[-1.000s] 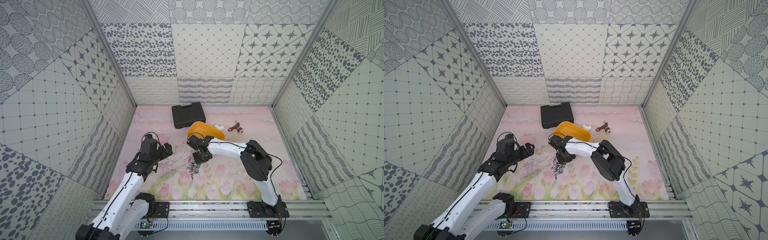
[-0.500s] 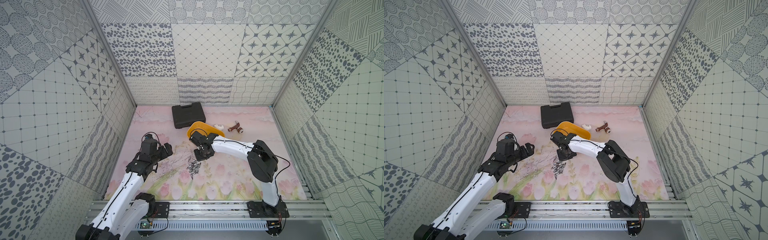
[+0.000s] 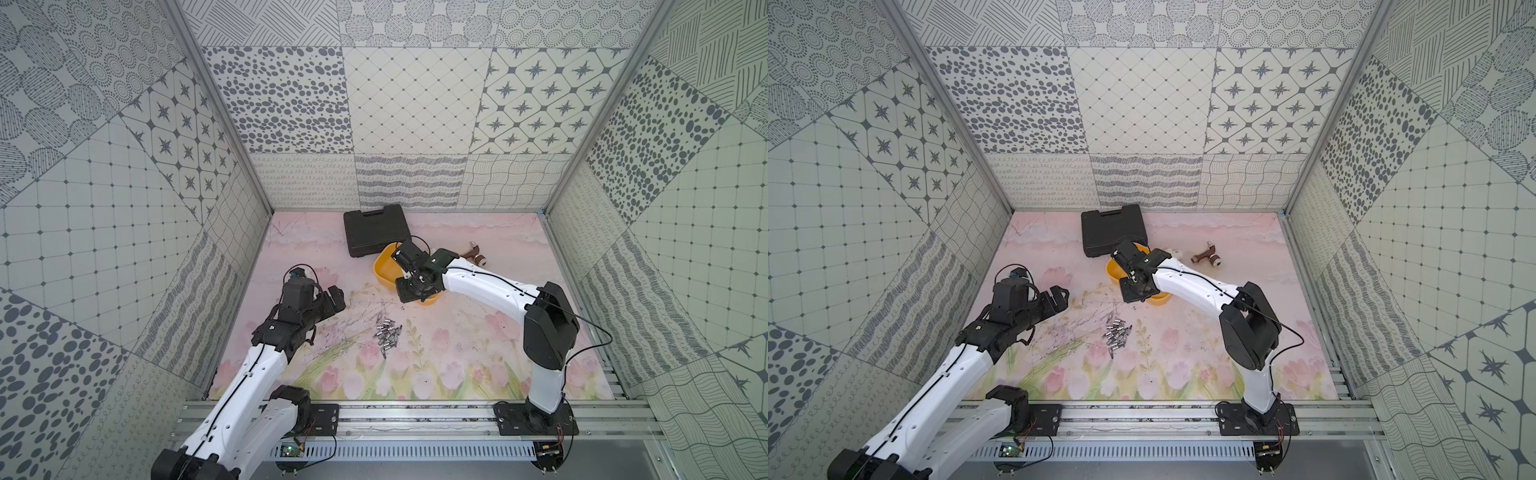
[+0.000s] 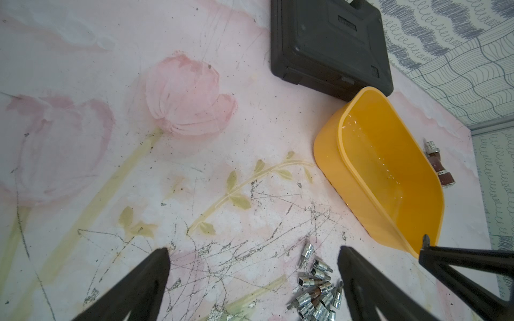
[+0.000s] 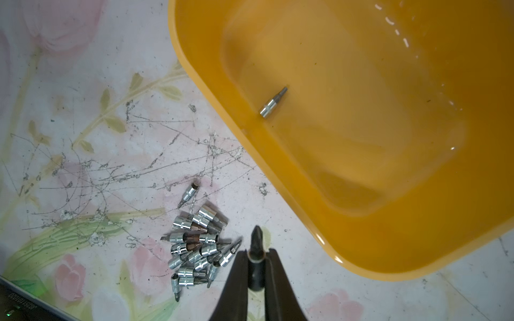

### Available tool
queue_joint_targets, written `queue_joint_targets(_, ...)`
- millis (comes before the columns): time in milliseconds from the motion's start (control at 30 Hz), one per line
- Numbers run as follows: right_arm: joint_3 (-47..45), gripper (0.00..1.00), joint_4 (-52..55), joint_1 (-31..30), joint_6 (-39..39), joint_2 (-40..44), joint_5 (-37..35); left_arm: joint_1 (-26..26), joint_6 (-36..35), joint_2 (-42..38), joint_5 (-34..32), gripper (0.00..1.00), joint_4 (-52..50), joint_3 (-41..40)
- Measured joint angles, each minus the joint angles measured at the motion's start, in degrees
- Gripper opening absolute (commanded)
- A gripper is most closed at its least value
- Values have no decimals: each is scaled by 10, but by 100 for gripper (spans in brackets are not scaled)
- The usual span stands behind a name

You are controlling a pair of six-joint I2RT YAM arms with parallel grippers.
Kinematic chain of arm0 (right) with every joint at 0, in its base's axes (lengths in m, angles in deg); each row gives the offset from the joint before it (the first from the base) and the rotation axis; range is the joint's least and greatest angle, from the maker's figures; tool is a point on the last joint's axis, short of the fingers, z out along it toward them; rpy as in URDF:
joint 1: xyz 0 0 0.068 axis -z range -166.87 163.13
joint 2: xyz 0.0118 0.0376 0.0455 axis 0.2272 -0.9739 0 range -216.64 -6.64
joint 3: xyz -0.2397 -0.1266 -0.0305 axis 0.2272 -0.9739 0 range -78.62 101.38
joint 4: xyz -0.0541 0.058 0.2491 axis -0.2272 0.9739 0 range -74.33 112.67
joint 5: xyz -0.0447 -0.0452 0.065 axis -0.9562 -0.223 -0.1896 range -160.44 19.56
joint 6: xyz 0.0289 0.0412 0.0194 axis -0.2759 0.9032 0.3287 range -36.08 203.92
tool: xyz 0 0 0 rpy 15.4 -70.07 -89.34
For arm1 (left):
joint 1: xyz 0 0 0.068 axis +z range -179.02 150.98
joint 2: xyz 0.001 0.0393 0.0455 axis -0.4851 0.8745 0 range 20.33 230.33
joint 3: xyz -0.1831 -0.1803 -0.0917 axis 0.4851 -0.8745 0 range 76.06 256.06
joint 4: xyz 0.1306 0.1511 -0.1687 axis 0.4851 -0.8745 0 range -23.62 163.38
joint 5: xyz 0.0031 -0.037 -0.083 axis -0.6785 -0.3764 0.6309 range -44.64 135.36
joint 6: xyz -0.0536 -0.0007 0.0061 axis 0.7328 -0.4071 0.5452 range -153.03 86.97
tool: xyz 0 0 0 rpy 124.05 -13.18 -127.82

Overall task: Put the bit on the desktop into the storage box
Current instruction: Pick up the screwdriver bit from the center of the board, then place the screwdriver bit in the storage box.

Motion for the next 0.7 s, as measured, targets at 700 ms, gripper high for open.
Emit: queue_joint_targets(700, 88, 10, 22, 94, -66, -48, -48, 0, 0, 13, 5, 99, 0, 0)
